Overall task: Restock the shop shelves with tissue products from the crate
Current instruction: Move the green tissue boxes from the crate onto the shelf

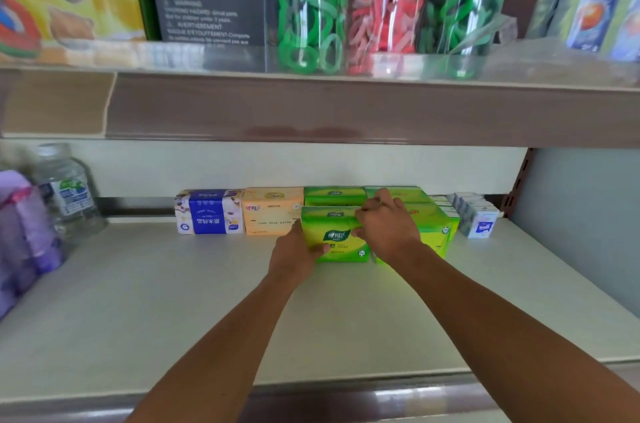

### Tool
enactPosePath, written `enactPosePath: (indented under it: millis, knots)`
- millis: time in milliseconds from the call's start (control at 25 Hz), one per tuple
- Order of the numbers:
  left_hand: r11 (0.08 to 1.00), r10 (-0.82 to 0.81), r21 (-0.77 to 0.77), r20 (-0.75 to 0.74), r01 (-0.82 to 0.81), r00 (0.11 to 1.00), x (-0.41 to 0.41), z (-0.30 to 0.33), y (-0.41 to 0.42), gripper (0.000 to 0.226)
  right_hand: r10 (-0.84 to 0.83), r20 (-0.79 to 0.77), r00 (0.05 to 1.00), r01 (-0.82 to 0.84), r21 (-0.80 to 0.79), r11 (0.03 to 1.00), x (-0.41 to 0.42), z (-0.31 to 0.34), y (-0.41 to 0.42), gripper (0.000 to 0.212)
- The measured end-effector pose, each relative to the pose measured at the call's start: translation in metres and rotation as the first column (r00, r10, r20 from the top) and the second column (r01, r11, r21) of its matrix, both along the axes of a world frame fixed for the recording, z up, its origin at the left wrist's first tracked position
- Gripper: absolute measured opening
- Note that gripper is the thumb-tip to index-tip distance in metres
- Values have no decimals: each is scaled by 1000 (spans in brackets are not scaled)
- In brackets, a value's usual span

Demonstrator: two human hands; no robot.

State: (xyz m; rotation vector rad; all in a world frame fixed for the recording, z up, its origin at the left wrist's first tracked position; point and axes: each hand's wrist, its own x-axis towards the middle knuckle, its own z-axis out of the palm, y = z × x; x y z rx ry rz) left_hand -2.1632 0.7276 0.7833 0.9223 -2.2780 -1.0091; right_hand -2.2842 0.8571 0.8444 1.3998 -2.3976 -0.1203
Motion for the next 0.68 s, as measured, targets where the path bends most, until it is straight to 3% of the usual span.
enactPosePath:
  millis: [200,480,680]
  knots:
    - [999,21,-36,116,-17,993,-23,1,2,59,-51,-62,997,54,47,997,-7,4,-6,39]
    - [998,45,-47,160,-38,986,-26,2,0,56,-43,-33,999,45,42,998,-14,1,-11,39]
    - [998,58,-34,127,-54,990,-15,16,8,75,-23,49,999,25,-43,999,-13,3,0,50]
